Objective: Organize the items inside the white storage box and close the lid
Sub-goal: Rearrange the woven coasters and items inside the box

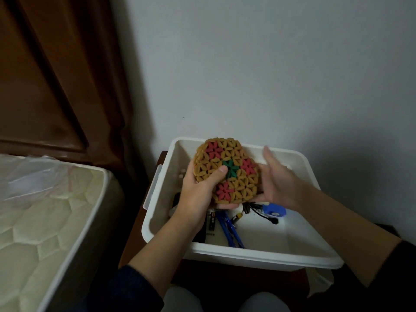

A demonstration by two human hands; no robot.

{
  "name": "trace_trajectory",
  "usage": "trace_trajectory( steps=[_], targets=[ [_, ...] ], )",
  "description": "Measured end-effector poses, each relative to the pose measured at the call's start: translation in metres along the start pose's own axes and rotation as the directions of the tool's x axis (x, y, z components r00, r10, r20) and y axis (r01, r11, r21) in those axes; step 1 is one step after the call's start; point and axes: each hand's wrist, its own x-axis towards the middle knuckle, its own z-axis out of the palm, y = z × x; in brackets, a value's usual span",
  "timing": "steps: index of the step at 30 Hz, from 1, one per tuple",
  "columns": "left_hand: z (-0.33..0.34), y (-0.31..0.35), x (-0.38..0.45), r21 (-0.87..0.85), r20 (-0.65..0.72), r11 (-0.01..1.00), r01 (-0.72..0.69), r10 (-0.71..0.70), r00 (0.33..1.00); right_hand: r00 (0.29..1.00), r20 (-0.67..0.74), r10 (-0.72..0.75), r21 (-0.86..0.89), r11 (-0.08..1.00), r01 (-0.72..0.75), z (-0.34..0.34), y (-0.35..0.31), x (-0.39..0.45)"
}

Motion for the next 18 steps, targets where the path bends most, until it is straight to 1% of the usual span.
trace_trajectory(
  steps=[1,2,3,4,6,7,10,13,16,18],
  targets=[
    [0.003,-0.001,-0.001,-0.015,0.03,0.999,0.029,-0.029,0.999,0.989,0.148,-0.032,0.137,0.99,0.011,-0.003,-0.003,-0.008],
    [0.006,-0.002,-0.002,-0.022,0.056,0.999,0.049,-0.048,0.997,0.96,0.271,-0.071,0.192,0.981,0.018,-0.004,-0.005,-0.016],
    [0.01,-0.003,-0.003,-0.019,0.081,0.998,0.06,-0.058,0.995,0.936,0.336,-0.103,0.157,0.986,0.052,-0.006,-0.005,-0.023],
    [0.014,-0.003,-0.004,-0.004,0.104,0.998,0.06,-0.06,0.993,0.929,0.347,-0.124,0.055,0.992,0.112,-0.008,-0.004,-0.028],
    [0.021,-0.003,-0.007,0.073,0.156,0.997,0.04,-0.051,0.986,0.943,0.293,-0.159,-0.139,0.968,0.207,-0.019,-0.002,-0.037],
    [0.024,-0.002,-0.007,0.128,0.178,0.991,0.028,-0.051,0.983,0.953,0.255,-0.165,-0.194,0.957,0.217,-0.025,-0.001,-0.042],
    [0.032,0.002,-0.009,0.279,0.204,0.96,-0.007,-0.052,0.978,0.962,0.157,-0.223,-0.259,0.931,0.258,-0.035,0.0,-0.058],
    [0.041,0.004,-0.012,0.294,0.174,0.954,-0.049,-0.003,0.985,0.95,0.085,-0.302,-0.241,0.919,0.314,-0.04,0.005,-0.068],
    [0.055,0.002,-0.018,0.312,0.106,0.945,-0.095,0.065,0.992,0.947,0.003,-0.322,-0.159,0.935,0.318,-0.033,0.011,-0.074],
    [0.064,-0.002,-0.022,0.324,0.049,0.939,-0.119,0.109,0.993,0.925,-0.011,-0.381,-0.091,0.921,0.379,-0.024,0.014,-0.077]
  ],
)
